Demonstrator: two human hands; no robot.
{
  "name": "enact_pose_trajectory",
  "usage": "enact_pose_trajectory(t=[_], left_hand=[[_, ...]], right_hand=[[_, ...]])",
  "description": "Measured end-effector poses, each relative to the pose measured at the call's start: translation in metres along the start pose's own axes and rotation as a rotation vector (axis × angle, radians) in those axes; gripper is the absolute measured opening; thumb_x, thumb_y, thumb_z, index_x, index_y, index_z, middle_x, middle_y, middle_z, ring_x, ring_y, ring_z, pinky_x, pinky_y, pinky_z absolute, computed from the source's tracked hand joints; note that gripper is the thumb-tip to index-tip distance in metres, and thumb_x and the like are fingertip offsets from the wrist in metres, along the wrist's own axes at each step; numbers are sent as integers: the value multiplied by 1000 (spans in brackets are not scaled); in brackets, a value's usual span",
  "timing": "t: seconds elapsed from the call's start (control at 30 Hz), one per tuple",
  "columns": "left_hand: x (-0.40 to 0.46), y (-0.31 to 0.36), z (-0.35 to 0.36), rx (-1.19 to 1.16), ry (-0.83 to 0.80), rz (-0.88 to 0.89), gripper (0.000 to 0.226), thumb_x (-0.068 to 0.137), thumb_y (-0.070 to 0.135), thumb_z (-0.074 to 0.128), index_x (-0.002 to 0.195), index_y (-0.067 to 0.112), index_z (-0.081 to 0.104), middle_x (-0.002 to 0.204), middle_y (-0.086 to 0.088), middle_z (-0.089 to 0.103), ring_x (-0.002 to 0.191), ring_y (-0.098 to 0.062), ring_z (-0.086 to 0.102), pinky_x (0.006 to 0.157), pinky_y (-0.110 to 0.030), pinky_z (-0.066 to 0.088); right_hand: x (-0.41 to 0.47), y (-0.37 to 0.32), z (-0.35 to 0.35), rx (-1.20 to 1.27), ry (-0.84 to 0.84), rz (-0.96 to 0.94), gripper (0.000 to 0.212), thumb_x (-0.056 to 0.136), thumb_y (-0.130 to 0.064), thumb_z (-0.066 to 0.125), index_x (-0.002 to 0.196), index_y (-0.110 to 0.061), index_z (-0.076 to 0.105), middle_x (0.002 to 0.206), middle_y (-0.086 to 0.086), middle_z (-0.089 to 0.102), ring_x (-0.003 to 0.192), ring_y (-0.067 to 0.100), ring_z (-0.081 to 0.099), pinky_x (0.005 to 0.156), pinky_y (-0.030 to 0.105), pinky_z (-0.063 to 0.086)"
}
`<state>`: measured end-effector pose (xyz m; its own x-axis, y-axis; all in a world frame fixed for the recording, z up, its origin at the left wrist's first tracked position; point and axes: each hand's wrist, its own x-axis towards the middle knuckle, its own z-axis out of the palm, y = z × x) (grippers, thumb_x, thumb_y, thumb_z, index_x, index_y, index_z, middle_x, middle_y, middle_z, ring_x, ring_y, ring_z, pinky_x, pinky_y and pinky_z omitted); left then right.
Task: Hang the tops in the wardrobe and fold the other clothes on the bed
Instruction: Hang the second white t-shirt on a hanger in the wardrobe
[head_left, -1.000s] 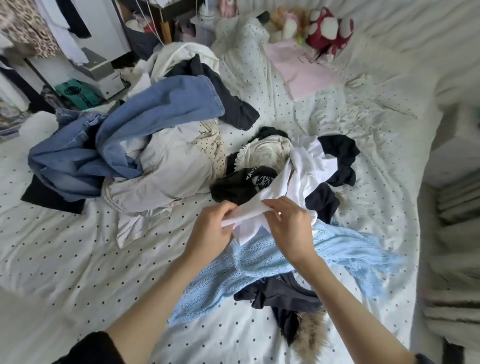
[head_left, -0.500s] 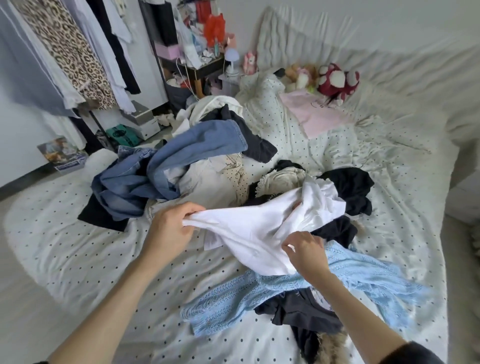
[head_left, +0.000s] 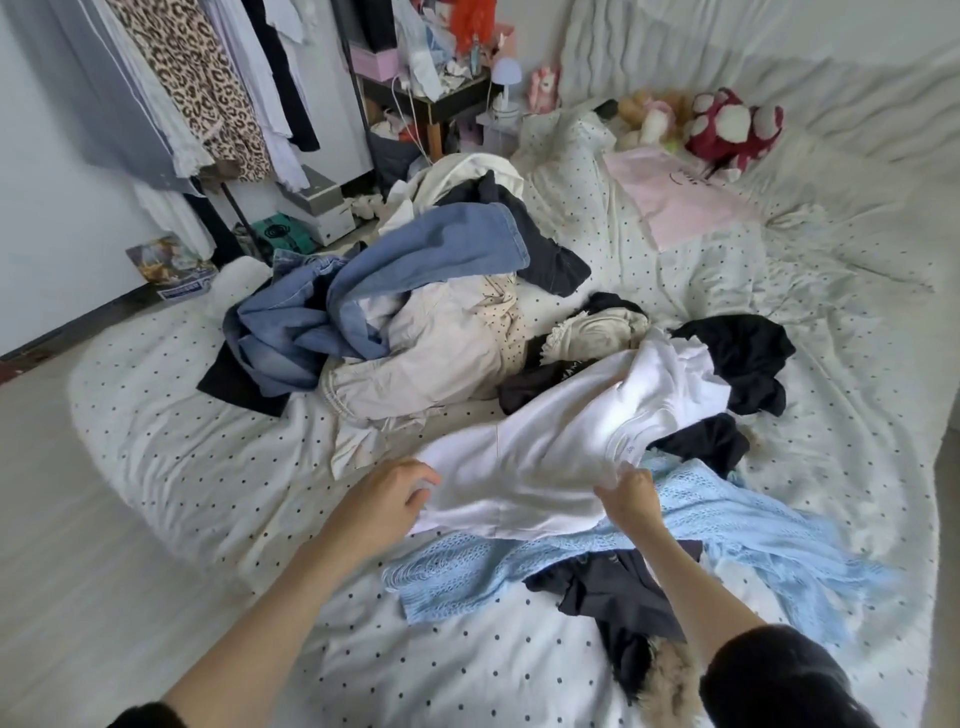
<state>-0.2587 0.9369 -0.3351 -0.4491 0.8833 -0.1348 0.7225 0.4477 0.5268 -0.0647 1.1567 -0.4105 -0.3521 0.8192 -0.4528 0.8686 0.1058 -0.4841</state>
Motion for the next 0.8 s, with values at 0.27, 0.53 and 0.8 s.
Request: enact_pose_trajectory(t=[0.27,0.53,0.8], left_hand=[[0,27,55,-36,-117,-8,31,94,18,53,126,20,55,128,5,54,115,-10,51,94,-24,40],[15,78,74,-219,138,57,42,82,23,71,119,8,56,110,-3,61,100,-19,57,88,-33,44],[18,103,27,-237,273,199,30,89,10,58,63,5,45,50,8,27,58,-12,28,54,-28,20]], right_hand=[[-11,-15,2,234,-48,28,42,89,-18,61,53,-16,41,46,-5,38,46,9,32,41,16,22],[-81,-53,-18,478,38,-396,36,87,-21,63,53,-19,54,43,-10,45,46,5,40,50,19,31],[-74,-36,-55,466,130,-424,16,91,-17,59,99,-14,73,107,-4,61,107,3,51,94,24,41]])
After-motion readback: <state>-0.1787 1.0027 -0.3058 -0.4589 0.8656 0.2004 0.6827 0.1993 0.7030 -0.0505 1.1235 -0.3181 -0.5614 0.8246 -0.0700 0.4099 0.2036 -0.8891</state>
